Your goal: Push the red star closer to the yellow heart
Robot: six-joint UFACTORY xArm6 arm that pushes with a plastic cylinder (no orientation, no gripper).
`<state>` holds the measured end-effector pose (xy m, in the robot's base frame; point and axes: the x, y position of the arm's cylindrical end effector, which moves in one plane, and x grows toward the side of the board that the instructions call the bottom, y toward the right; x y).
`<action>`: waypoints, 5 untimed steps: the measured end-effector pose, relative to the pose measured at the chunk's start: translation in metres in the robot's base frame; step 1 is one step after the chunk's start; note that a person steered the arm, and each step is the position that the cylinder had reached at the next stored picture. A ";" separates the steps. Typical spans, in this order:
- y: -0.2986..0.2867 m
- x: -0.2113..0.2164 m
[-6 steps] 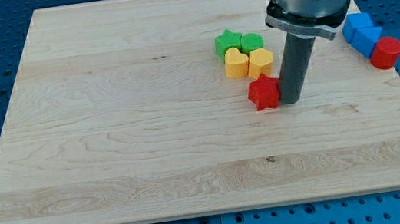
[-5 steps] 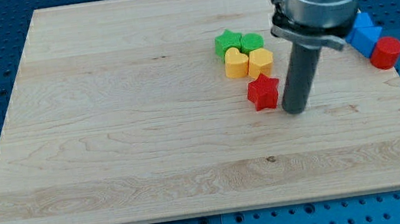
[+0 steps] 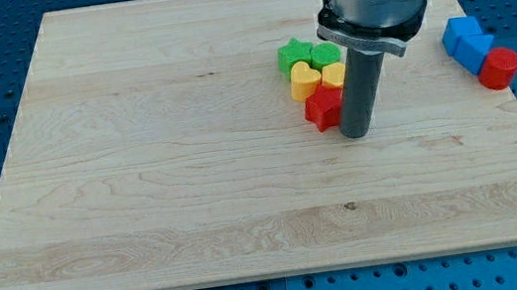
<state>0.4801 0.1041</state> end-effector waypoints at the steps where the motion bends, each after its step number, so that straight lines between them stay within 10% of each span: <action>1: 0.010 0.004; 5: 0.056 0.035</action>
